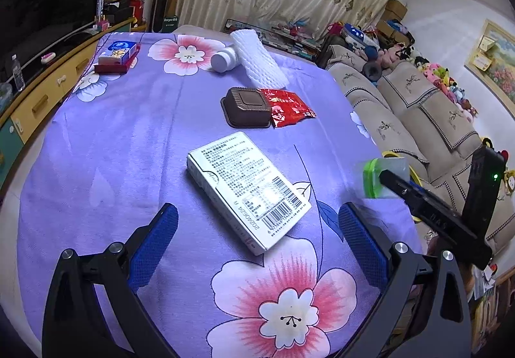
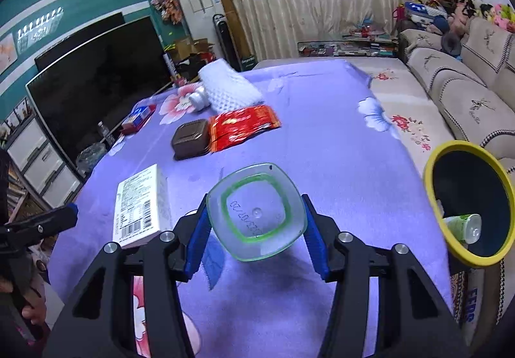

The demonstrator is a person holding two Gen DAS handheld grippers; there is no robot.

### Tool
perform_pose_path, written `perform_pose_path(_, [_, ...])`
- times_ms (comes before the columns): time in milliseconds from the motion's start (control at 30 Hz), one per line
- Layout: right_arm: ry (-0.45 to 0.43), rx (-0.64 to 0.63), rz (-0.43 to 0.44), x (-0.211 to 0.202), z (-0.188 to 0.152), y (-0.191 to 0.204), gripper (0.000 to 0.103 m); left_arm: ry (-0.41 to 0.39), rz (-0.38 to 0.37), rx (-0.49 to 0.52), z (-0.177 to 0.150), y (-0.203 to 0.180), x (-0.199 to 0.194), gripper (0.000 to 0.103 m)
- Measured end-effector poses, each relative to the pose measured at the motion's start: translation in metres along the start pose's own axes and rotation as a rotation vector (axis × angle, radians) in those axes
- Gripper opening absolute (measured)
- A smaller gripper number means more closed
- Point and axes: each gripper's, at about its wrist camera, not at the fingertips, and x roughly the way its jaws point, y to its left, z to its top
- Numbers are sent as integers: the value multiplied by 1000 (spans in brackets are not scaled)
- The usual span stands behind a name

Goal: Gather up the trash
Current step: 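Carry the plastic cup over the yellow bin and open the right gripper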

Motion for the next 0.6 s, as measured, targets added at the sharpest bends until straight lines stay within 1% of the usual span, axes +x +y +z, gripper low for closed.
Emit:
perform_pose_path(100, [-19,26,-23,-6,3,-16,51,7,7,5,1,-5,4,98])
perform_pose_path(200, [-45,72,-62,-15,7,-43,51,17,17,7,1,-9,10,98])
perform_pose_path(300, [-82,127,-120,-26,11,-76,51,26,28,8,2,-13,18,98])
perform_pose_path(400, [-114,188,-202,-36,14,-115,51,36,42,7,2,-16,27,98])
perform_pose_path(433, [-119,214,-245,-38,16,-133,51,41,45,7,2,-17,29,98])
perform_pose_path(600, [-96,293,-393,-28,16,-195,51,69,79,9,1,-21,48,98])
